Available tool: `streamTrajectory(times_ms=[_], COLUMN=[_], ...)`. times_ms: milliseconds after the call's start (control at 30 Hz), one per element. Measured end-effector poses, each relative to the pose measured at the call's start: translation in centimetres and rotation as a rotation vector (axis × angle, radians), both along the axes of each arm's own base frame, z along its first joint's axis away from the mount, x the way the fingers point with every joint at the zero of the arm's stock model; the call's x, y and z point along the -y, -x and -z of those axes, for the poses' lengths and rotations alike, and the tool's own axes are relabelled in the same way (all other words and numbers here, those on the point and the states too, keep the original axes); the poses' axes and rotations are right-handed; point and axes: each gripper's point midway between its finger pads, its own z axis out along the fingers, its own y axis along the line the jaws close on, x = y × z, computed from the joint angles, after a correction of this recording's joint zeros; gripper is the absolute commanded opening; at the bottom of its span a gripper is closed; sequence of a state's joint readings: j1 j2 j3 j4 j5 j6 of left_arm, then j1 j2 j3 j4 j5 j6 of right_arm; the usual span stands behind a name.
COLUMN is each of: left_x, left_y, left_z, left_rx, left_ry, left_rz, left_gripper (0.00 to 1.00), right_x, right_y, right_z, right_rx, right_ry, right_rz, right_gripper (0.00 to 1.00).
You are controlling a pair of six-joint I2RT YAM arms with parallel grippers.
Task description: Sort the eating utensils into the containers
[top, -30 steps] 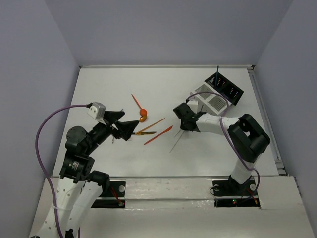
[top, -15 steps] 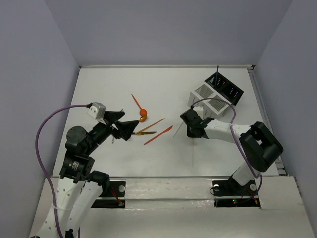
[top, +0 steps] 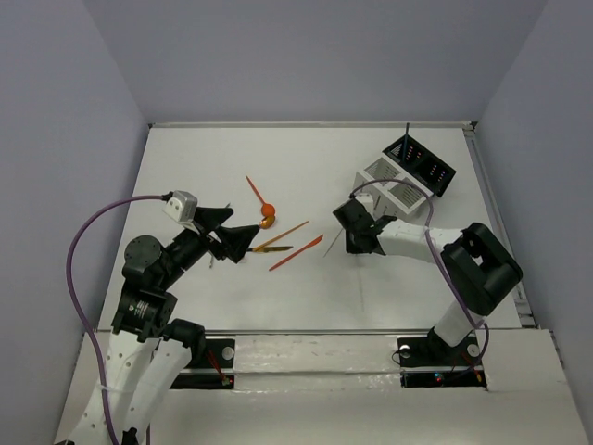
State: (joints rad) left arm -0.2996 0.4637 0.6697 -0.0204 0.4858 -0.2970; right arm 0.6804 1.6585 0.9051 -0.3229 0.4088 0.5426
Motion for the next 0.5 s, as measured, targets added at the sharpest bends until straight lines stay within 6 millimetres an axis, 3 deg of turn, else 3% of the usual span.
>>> streamTrajectory(times_ms=[167, 267, 300, 433, 500], left_x=[-0.1, 0.0, 0.0, 0.0, -0.1], left_y=[-0.1, -0.3, -0.4, -0.6, -0.7], left_z=[0.1, 0.3, 0.4, 0.6, 0.6], left_rx=[-0.003, -0.012, -0.016, -0.025, -0.026], left_ry=[-0.001, -0.004, -0.005, -0.008, -0.008], left_rz=[-0.003, -0.003, -0.001, -0.002, -0.008], left_gripper=[0.99, 0.99, 0.99, 0.99, 0.99], right_x=[0.0, 0.6, 0.6, 0.3, 0.5], right_y=[0.1, 1.0, 1.0, -0.3, -2.0], right_z=[-0.2, -2.1, -3.2, -11.2, -16.2], right_rx=[-0.002, 0.013, 0.035, 0.247, 0.401], right_ry=[0.003, -0.006, -0.02, -0.131, -0.181], right_rz=[-0.014, -0.04, -0.046, -0.059, -0.038], right_gripper=[0.07, 0.07, 0.07, 0.07, 0.07])
